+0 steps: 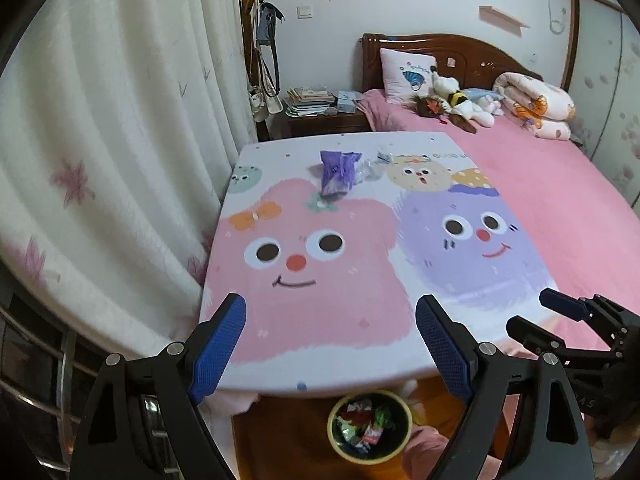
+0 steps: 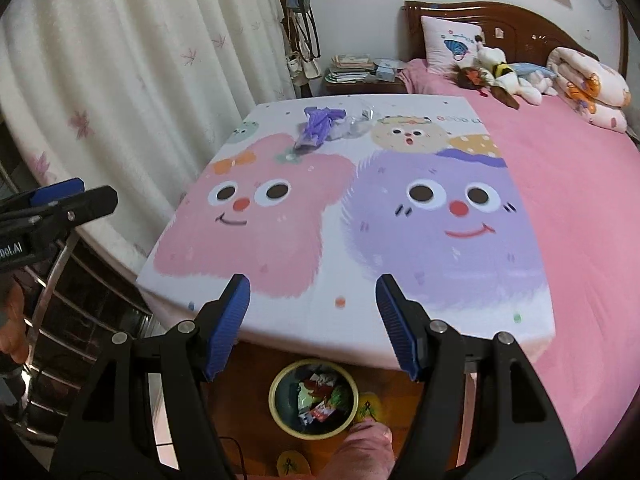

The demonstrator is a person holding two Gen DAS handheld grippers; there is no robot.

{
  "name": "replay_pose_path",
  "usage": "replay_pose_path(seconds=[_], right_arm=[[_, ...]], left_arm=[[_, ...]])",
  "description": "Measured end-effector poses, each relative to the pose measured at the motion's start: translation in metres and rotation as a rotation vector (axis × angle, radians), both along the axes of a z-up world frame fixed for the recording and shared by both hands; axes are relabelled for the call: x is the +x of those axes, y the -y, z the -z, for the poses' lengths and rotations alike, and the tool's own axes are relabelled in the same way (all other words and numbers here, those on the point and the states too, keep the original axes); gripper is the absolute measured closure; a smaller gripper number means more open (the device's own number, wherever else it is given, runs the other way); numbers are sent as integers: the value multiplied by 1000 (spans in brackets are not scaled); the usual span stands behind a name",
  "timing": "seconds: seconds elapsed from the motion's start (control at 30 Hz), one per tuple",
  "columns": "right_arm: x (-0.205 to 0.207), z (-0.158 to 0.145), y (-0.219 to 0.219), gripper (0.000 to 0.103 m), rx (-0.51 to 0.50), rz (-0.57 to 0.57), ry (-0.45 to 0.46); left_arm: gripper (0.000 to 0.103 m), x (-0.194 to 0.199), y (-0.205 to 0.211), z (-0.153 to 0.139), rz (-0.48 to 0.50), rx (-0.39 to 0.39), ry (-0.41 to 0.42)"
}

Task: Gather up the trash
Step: 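Raise both tools back toward the table, then grasp the clear plastic bottle with the right tool while left grasps purple tissue bag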

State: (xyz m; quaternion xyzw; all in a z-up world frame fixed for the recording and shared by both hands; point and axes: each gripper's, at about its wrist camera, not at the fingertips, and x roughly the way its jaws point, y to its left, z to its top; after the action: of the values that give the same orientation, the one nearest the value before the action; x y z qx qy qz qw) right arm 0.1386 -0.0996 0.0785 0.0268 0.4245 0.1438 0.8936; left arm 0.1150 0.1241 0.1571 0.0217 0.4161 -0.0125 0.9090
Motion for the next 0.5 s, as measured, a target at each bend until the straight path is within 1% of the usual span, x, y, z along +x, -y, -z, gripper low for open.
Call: replay_pose_path(seconds=[0.13,0.27,0.3,0.4,0.5], right_arm=[[61,6,9,40,30,-15,-19],[130,16,25,40,71,-12,-59],[150,19,29,40,78,-9,-67],[206,32,40,40,81,-8,-86],[259,49,48,40,92,-12,-110]], left_arm=[[15,57,13,8,-36,28,-38],[15,127,31,21,-62,44,-69],[15,150,38,25,-67,55,-76],[15,202,52,39,-84,61,-94],[15,268,63,63,-107,65,-131]])
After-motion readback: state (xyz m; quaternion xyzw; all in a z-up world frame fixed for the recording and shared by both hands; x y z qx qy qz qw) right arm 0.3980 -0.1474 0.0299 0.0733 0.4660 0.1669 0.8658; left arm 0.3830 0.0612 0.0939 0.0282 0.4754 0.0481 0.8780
